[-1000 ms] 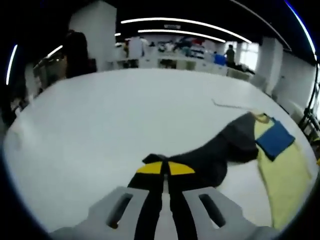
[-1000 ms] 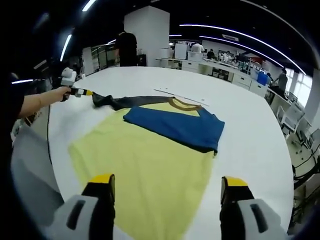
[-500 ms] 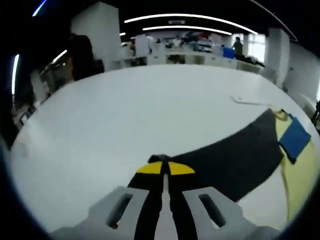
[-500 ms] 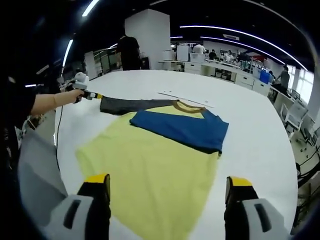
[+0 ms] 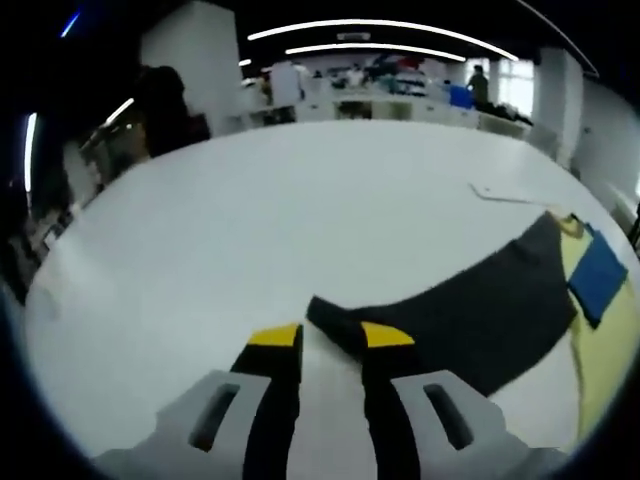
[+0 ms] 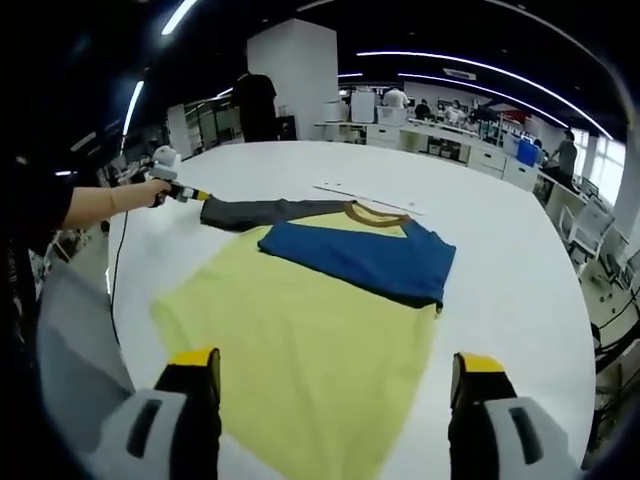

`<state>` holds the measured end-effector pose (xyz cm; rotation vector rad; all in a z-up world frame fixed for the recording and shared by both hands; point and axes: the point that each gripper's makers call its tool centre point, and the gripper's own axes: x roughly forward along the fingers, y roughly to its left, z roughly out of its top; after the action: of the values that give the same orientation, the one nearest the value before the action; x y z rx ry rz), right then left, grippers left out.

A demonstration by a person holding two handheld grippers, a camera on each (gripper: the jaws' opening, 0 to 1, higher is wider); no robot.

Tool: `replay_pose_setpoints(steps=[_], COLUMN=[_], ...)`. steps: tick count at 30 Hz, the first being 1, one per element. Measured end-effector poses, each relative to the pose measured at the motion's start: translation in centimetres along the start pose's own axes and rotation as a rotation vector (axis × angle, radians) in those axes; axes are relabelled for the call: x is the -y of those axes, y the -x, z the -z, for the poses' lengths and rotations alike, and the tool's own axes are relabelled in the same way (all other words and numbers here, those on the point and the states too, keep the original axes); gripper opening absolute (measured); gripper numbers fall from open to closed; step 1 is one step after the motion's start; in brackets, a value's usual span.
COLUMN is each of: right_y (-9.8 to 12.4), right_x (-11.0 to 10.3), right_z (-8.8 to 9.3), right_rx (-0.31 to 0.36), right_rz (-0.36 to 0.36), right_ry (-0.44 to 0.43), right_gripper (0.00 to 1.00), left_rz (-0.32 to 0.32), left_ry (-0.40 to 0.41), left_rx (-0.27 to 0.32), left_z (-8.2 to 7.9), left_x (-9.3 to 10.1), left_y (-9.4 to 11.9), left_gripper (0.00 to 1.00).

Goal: Fold the garment on the visible template until the final outline fits inside the template.

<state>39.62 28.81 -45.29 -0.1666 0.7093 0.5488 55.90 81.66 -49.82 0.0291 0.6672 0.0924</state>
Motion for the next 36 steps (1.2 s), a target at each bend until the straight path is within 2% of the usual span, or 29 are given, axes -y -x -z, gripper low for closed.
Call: replay_pose_setpoints(steps=[10,13,18,23,27,29,30,32,36], right_y=[0.2,0.3,0.4,0.5,0.5,0.5,0.5,0.6,0.7], right_x=[-0.6,-0.6,-0.4,-0.2,-0.2,-0.1,-0.2,-0.2,-0.2], right_z=[-0.8,-0.8,-0.1,0.2,0.2,0.4,0.4,0.6,1.0], right_rx=[0.029,0.032,0.018,0.006,0.017,0.012,0.011,0.007,0.006], right_rz=[-0.017,-0.016,-0.003,0.005,0.003,0.006,0.006,0.005,0.009], right_ry=[-0.001,0.000,0.000,0.015,-0.001,-0.001,0.000,-0.004,-0.014], right_gripper=[0.99,0.99,0.99,0.99,0.99,0.99,0.99,0.99,0.99], left_rz=[0.061,0.076,0.073,0.074,0.073,0.044,0.028,0.038,0.041], left_ry=[0.058,0.080,0.095,0.106,0.118,0.092,0.069,0.083,0.061], left_rx=[-0.006,-0.029,-0.062,-0.066,-0.068,-0.094,-0.099,-0.082,-0.074], left_z=[0.5,1.4,2.9,3.0,3.0,3.5,3.5,3.2,3.0], left_x=[1.8,2.6,3.1,3.6,3.8,3.3,3.1,3.5,3.4], left_y=[0.7,0.5,0.0,-0.1,-0.3,-0.2,-0.2,-0.1,0.0], left_gripper=[0.33,0.34,0.26,0.19,0.10,0.00,0.00,0.00,0.00])
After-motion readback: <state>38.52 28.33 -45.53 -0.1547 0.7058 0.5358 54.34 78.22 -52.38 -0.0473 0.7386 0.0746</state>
